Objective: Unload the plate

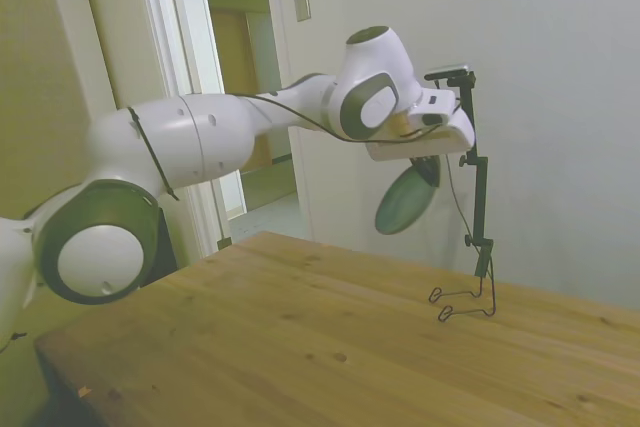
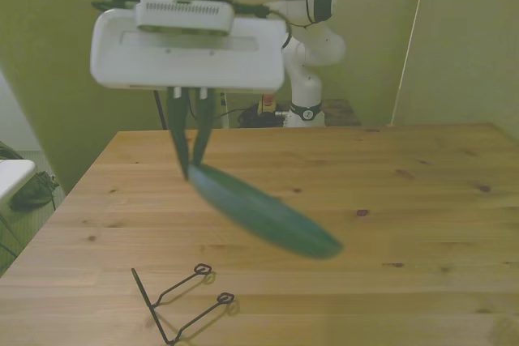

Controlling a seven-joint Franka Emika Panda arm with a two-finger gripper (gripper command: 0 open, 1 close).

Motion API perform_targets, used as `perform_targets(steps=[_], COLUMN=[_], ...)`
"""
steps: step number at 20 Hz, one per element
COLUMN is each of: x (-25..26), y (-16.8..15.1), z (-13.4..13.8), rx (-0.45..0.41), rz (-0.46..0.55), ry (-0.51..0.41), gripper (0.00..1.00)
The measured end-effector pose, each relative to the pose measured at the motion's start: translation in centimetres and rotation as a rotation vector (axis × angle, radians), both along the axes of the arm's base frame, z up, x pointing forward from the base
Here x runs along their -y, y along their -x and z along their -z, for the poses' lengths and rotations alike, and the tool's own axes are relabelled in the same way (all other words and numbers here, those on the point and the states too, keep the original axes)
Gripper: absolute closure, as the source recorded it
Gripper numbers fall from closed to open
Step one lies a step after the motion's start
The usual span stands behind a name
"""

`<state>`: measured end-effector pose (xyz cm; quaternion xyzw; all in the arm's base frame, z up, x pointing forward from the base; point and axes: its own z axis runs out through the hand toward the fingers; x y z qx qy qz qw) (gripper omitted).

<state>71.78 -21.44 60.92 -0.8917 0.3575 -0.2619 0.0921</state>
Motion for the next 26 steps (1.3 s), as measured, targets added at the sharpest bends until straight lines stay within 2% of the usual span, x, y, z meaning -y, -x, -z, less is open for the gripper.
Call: perform_targets(steps=[2,5,9,11,13,18,22,23,26], x=[-1.4,-2.4,-2.4,-1.7,-0.8,1.3,1.9,2.0,2.1], y=[1.0,2.8,5.9,7.5,8.8,11.3,12.5,12.6,12.7], z=[0.0,2.0,7.5,10.7,13.6,20.1,22.6,22.7,23.0], rx=[-0.045,-0.14,-0.303,-0.366,-0.406,-0.443,-0.46,-0.461,-0.461], rz=[0.03,0.066,0.088,0.095,0.087,0.085,0.089,0.088,0.08], ry=[-0.074,-0.182,-0.322,-0.361,-0.363,-0.337,-0.329,-0.327,-0.32], gripper=[1.0,1.0,1.0,1.0,1.0,1.0,1.0,0.0,0.0])
